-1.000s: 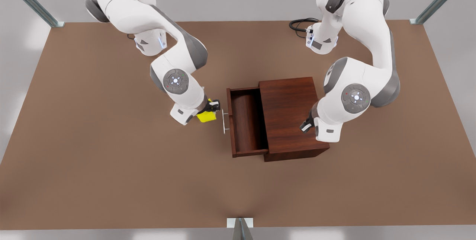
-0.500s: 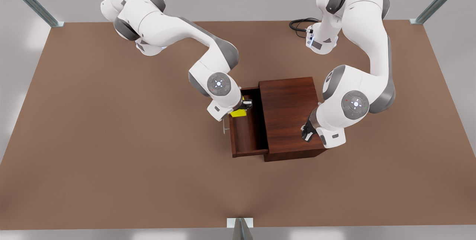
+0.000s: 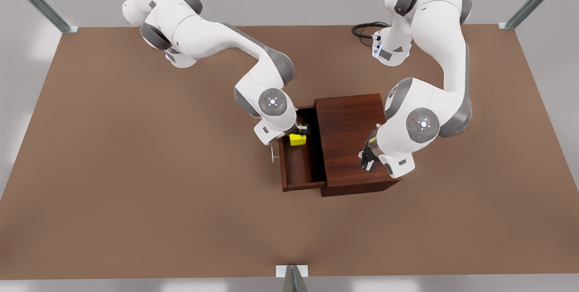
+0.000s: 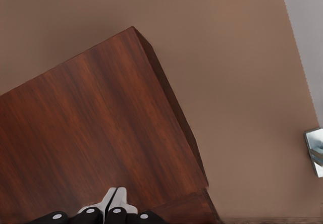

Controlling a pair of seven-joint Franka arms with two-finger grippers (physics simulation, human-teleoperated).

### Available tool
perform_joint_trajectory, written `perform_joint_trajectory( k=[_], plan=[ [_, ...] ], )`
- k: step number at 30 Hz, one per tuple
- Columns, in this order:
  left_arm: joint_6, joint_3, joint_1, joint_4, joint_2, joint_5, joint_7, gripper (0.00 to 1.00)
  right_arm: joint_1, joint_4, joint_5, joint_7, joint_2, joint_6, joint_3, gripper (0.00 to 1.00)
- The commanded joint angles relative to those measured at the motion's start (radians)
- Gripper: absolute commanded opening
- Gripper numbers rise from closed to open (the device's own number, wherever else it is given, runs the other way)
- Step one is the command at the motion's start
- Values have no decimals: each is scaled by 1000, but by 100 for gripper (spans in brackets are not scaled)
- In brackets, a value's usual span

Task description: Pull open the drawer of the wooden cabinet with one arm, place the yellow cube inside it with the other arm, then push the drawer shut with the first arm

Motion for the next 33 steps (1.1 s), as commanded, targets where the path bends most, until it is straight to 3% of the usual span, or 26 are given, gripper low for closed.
perform_joint_trajectory(
  k=[1, 4, 5, 8, 9, 19, 33],
  plan=[
    [87, -1, -49, 1, -2, -55, -328, 21, -71, -12, -58, 25, -87, -73, 4, 100],
    [224, -3, -150, 1, 23, -105, -474, 21, -245, -89, -73, -191, -313, -160, 1, 100],
    [273, -1, -181, 1, 38, -159, -486, 21, -317, -205, -66, -350, -431, -170, -10, 100],
    [532, 0, -297, 1, 119, -161, -609, 21, -305, -232, 102, -873, -520, -289, -424, 98],
    [567, 0, -310, 1, 133, -158, -649, 21, -305, -245, 108, -957, -520, -291, -468, 98],
    [641, 8, -397, -9, 259, -89, -807, 21, -314, -255, 138, -1005, -453, -202, -482, 100],
    [560, 6, -417, -88, 270, 39, -632, 21, -312, -255, 129, -1000, -440, -156, -485, 100]
  ],
)
